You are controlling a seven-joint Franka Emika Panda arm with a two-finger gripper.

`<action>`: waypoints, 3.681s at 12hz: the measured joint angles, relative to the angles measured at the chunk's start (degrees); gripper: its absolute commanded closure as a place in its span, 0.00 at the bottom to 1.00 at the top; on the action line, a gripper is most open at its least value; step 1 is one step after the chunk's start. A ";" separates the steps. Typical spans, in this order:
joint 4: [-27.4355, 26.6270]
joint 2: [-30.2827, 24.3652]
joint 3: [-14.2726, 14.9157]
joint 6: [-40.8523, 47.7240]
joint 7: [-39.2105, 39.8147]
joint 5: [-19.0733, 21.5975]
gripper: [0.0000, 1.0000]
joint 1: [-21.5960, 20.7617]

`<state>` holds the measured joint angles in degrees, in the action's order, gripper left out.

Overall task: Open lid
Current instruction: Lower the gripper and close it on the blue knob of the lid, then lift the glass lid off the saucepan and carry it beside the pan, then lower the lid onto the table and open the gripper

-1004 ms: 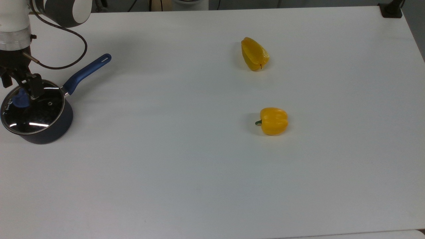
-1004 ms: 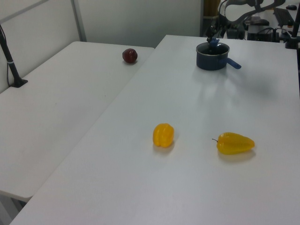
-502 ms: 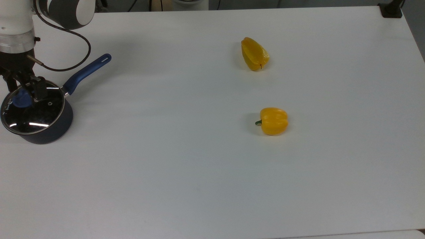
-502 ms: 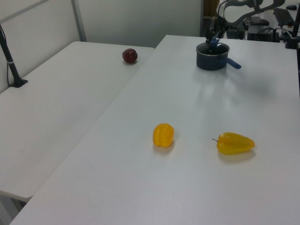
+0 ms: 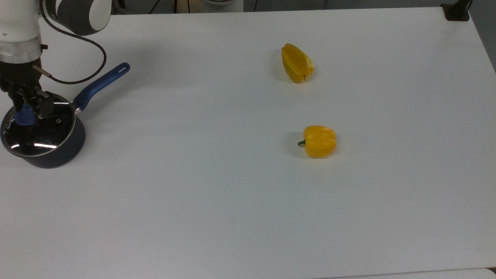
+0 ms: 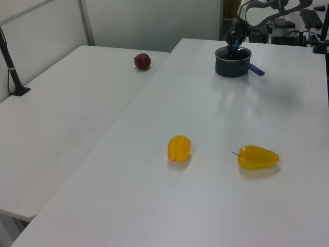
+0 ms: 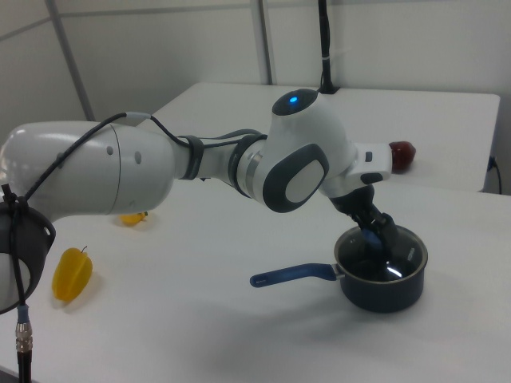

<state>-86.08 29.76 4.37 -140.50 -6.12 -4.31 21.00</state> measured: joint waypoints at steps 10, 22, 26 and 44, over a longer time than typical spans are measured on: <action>0.35 -0.80 0.02 -0.01 -0.02 2.15 0.65 0.37; -1.23 -6.17 -1.07 2.68 -11.91 1.94 0.65 -14.15; -5.74 -6.21 -1.16 2.69 -12.68 -0.05 0.65 -22.90; -12.10 -0.27 -1.12 -10.22 -15.62 -7.76 0.15 -33.28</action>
<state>-98.18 29.50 3.25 -150.72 -21.74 -12.07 -12.28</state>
